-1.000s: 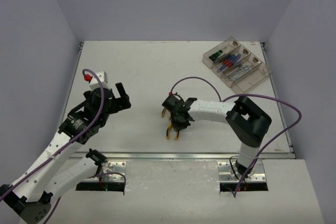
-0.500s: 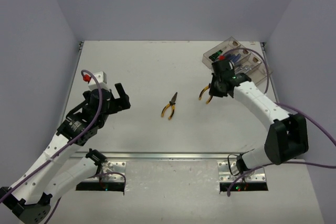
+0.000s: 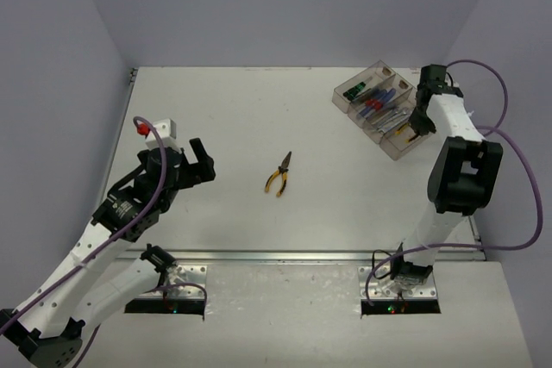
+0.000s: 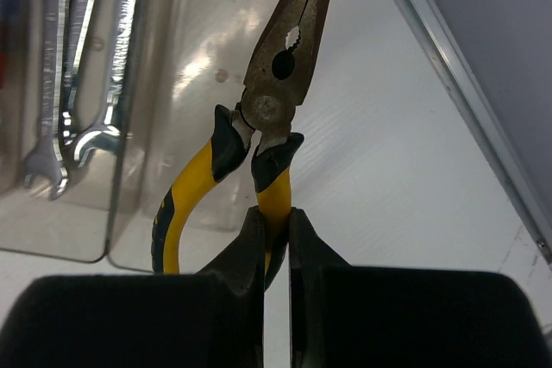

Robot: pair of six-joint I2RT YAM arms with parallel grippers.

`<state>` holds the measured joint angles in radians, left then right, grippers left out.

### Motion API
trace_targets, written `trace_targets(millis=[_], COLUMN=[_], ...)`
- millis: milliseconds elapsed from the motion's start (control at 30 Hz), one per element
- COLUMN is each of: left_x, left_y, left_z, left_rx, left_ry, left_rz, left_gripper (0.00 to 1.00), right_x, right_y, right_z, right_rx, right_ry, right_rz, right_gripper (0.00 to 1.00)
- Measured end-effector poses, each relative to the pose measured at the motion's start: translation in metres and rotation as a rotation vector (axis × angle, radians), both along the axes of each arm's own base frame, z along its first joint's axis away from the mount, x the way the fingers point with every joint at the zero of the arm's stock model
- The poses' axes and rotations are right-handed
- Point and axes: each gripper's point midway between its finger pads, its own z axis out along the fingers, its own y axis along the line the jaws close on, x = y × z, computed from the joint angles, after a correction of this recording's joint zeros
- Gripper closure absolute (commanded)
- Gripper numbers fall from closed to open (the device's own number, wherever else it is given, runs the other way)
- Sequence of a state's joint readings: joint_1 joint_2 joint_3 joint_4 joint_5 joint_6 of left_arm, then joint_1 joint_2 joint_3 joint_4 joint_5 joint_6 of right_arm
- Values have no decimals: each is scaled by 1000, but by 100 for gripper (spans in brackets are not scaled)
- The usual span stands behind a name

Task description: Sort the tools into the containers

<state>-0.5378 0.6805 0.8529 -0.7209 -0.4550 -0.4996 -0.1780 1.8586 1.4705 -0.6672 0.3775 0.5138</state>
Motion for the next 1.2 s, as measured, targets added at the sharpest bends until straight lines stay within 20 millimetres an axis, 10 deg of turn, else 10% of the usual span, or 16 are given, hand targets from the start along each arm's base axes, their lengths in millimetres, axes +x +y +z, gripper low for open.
trace_targets(millis=[533,833,1200], left_x=[-2,-2,2], left_y=[-1,-1,-5], left_z=[2,2,-7], left_rx=[-5,-5,11], left_ry=[-9,-9,30], left_rz=[-8,-9,-20], left_gripper=[0,0,0], right_x=[23,27,37], right_y=[-30,-31,-8], right_z=[-23,-29,8], right_rx=[-38,-32,16], right_ry=[97,125,37], right_rz=[-18,-19,27], right_gripper=[97,49,28])
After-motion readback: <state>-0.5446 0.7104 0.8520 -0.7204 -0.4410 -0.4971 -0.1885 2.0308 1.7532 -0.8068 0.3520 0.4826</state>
